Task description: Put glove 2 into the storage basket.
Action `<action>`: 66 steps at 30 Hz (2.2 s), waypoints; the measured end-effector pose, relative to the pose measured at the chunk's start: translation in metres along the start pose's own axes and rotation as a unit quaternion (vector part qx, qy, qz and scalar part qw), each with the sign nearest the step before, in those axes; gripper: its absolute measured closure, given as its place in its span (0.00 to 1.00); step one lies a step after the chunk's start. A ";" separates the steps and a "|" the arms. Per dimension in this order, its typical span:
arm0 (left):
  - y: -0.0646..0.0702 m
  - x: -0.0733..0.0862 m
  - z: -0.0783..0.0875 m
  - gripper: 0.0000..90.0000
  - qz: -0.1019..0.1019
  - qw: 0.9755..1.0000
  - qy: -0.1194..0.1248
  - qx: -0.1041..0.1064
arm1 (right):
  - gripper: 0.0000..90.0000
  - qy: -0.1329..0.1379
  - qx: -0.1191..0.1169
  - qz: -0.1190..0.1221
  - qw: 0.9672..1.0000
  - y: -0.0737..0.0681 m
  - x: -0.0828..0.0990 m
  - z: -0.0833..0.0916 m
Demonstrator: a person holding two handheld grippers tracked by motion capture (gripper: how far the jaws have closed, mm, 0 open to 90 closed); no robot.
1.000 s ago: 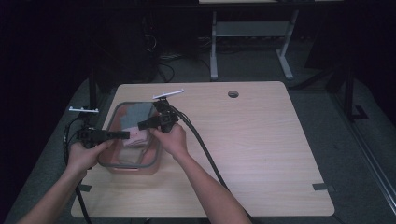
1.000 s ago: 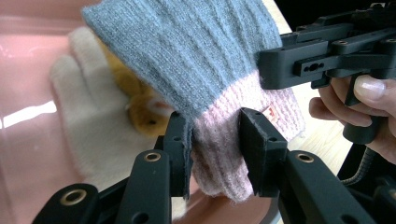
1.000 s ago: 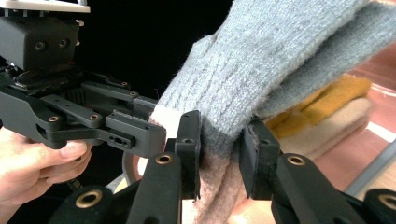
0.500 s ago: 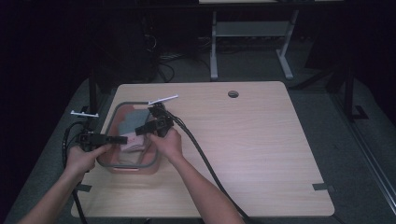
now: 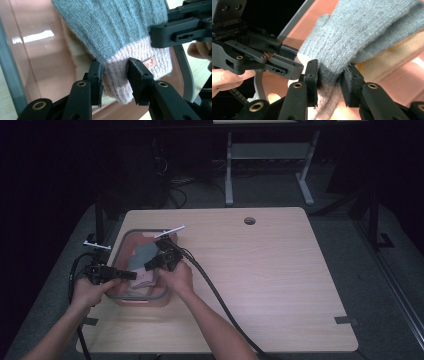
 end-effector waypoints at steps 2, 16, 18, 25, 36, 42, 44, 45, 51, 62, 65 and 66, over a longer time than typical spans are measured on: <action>0.000 0.000 0.000 0.72 0.000 1.000 -0.003 -0.003 | 0.75 0.000 0.004 0.004 1.000 -0.001 0.000 0.002; -0.001 -0.001 0.004 0.68 0.006 1.000 0.007 -0.005 | 0.72 -0.011 0.004 0.004 1.000 -0.001 0.000 0.002; -0.001 -0.003 0.007 0.66 0.004 1.000 0.012 -0.017 | 0.70 0.001 0.002 0.001 1.000 -0.001 -0.003 0.007; 0.002 -0.014 0.017 0.64 0.000 0.999 0.035 -0.033 | 0.71 0.016 0.004 0.002 1.000 0.001 -0.009 0.025; 0.007 -0.019 0.023 0.62 -0.003 0.998 0.056 -0.029 | 0.70 0.032 -0.002 0.002 0.999 0.005 -0.011 0.042; 0.014 -0.020 0.024 0.61 -0.012 0.998 0.064 -0.020 | 0.67 0.046 -0.003 -0.005 0.999 0.011 -0.007 0.053; 0.017 -0.021 0.024 0.61 -0.011 0.997 0.069 -0.018 | 0.66 0.048 -0.007 -0.009 0.999 0.012 -0.006 0.058; 0.017 -0.021 0.024 0.61 -0.013 0.997 0.069 -0.018 | 0.66 0.050 -0.005 -0.008 0.999 0.013 -0.006 0.060; 0.023 -0.025 0.024 0.61 -0.017 0.997 0.077 -0.007 | 0.63 0.061 -0.007 -0.013 0.998 0.019 -0.007 0.075; 0.039 -0.032 0.021 0.59 -0.033 0.996 0.087 0.009 | 0.59 0.073 -0.004 -0.016 0.997 0.029 -0.001 0.094; 0.042 -0.034 0.020 0.59 -0.036 0.995 0.087 0.011 | 0.59 0.075 -0.003 -0.016 0.997 0.033 0.000 0.098; 0.043 -0.034 0.019 0.59 -0.038 0.996 0.086 0.011 | 0.59 0.077 -0.001 -0.015 0.997 0.034 0.000 0.099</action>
Point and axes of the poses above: each handheld gripper's, and its own axes: z roughly backward along the jaws, x roughly out of its underside, y roughly to its right, the point moved 7 cm from there along -z, roughly forward along the jaws, and after that the axes turned 2 degrees about -z, right-handed, at the moved point
